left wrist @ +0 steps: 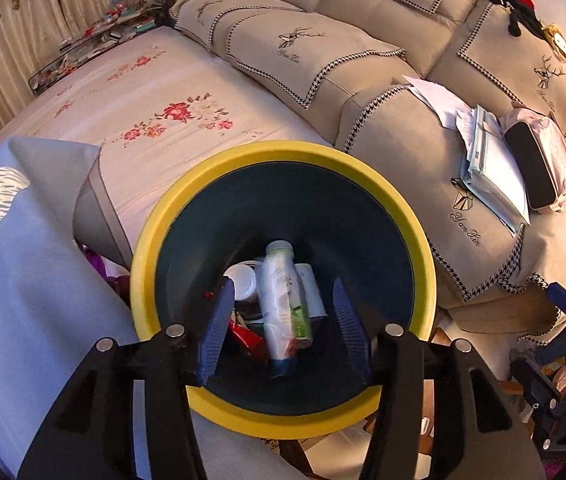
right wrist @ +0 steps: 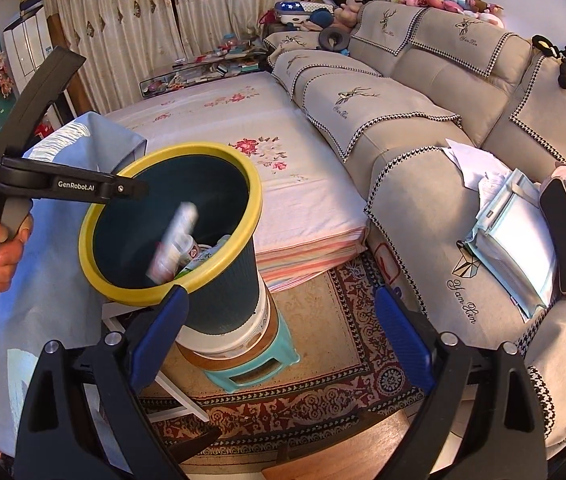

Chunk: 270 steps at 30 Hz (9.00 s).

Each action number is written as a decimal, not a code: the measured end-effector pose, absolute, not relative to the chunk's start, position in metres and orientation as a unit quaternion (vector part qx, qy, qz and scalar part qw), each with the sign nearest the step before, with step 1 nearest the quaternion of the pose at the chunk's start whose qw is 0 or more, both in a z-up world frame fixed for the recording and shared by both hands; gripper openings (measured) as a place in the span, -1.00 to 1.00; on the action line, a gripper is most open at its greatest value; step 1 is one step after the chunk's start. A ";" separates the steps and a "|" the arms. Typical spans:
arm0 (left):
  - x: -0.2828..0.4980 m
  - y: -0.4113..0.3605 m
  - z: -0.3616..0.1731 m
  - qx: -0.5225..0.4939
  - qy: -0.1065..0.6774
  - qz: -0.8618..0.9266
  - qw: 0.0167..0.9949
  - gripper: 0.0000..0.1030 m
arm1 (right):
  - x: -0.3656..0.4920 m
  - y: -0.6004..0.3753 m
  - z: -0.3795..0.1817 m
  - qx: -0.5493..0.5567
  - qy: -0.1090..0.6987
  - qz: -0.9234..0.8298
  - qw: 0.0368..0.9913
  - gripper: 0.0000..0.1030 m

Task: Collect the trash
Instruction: 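Carry the toothpaste tube with the left gripper and drop it into the bin, then move both grippers back over the table toward the white tissue, then grasp the white tissue and mesh with the right gripper, then carry the tissue with the right gripper over the bin and release it, then grasp the white printed box with the left gripper, then carry the white box with the left gripper and drop it into the bin, then grasp the pink strawberry milk carton with the right gripper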

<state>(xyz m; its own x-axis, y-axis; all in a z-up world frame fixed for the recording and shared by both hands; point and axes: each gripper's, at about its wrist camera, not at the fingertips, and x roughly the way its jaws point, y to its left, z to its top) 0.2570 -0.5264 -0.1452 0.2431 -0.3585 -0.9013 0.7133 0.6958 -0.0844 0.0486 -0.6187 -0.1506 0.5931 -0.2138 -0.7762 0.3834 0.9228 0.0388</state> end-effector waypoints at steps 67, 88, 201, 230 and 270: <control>0.142 0.082 -0.087 -0.027 0.235 0.148 0.960 0.90 | 0.222 -0.179 -0.089 0.050 0.439 0.231 0.867 -0.84; 0.132 0.074 -0.082 -0.030 0.220 0.142 0.965 0.90 | 0.201 -0.317 0.010 0.064 0.316 0.109 0.940 -0.86; 0.185 -0.359 -0.043 0.122 0.340 -0.345 0.866 0.42 | 0.118 -0.591 -0.149 0.205 0.377 -0.129 0.894 0.35; 0.210 -0.406 -0.041 0.034 0.345 -0.294 0.891 0.88 | 0.090 -0.602 -0.162 0.217 0.394 -0.150 0.880 0.37; 0.057 0.078 -0.053 -0.141 0.278 0.071 0.948 0.90 | 0.120 -0.179 -0.141 -0.036 0.429 0.216 0.877 0.41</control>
<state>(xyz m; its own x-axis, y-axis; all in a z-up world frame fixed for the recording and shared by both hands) 0.0572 0.0779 -0.0528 0.8353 0.0553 -0.5470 -0.2121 0.9503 -0.2278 0.1195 -0.1794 -0.1414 0.5393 0.3478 -0.7670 -0.4090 0.9043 0.1225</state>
